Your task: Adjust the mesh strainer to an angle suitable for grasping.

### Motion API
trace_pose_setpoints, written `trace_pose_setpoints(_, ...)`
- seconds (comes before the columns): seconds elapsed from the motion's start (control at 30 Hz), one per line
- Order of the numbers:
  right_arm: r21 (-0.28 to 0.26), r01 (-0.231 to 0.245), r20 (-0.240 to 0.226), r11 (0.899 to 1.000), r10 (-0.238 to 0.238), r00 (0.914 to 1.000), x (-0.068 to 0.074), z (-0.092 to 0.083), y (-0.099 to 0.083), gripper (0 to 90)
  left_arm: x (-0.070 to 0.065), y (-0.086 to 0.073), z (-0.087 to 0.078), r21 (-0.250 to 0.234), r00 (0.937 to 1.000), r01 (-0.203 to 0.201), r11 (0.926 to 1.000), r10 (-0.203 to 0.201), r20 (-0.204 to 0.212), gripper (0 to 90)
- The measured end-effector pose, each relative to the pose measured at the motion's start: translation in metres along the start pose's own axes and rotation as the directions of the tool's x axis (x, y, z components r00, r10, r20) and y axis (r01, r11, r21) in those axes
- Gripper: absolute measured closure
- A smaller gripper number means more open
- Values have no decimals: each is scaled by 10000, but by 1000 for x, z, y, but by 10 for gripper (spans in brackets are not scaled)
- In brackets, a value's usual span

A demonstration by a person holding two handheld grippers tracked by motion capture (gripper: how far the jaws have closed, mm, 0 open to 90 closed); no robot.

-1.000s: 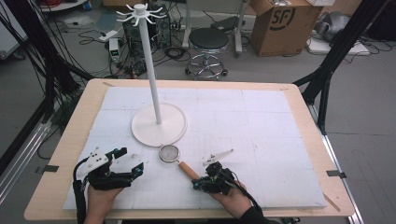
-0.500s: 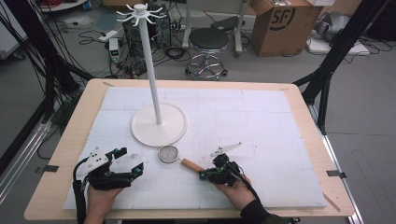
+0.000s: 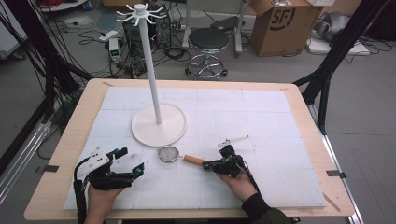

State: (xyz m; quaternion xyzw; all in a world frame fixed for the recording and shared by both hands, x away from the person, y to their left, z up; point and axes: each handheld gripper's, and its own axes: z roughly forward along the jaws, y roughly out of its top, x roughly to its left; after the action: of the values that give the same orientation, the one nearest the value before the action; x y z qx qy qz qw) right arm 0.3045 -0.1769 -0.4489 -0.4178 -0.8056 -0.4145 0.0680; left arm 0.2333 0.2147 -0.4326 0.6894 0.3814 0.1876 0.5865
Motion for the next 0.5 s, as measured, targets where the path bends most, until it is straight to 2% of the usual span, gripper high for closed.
trace_pose_setpoints(0.17, -292, -375, -87, 9989, 373, 9993, -11, 0, 5, 900, 0, 0, 0, 0, 10000, -11, 10000, 11, 14, 94)
trace_pose_setpoints(0.4, -648, -591, 78, 9961, 598, 9982, -21, 1, 11, 900, 0, 0, 1, 37, 10000, -26, 10000, 26, 4, 94)
trace_pose_setpoints(0.5, -811, -752, -62, 9939, 749, 9972, -26, 2, 13, 900, 0, 0, 1, 36, 10000, -30, 10000, 30, -2, 94)
